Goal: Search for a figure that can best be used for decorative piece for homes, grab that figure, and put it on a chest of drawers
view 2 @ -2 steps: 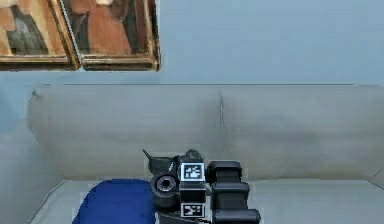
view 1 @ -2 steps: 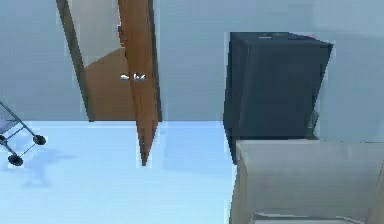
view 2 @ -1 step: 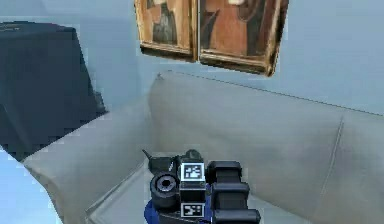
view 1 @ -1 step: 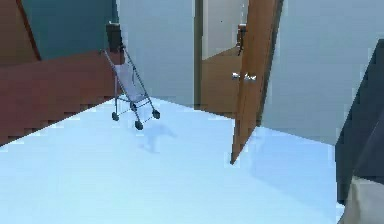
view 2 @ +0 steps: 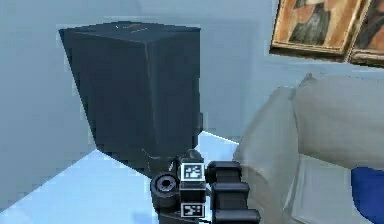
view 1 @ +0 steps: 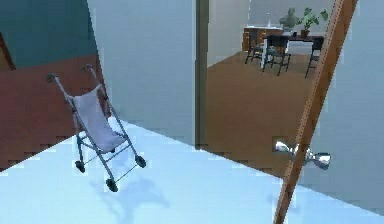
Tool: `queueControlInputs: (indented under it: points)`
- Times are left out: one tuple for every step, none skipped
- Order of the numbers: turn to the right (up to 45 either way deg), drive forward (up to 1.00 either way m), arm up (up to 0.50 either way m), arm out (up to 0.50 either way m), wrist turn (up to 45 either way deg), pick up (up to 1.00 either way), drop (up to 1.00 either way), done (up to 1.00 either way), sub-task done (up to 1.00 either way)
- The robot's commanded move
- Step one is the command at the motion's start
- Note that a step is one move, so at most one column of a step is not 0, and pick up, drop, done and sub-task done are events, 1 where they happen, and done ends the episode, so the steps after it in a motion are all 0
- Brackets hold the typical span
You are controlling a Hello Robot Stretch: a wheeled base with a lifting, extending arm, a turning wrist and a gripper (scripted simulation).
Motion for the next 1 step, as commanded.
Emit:
queueControlInputs:
  points:
    - [0.0,0.95,0.00,0.00,0.0,0.00,0.00,0.00,0.00]
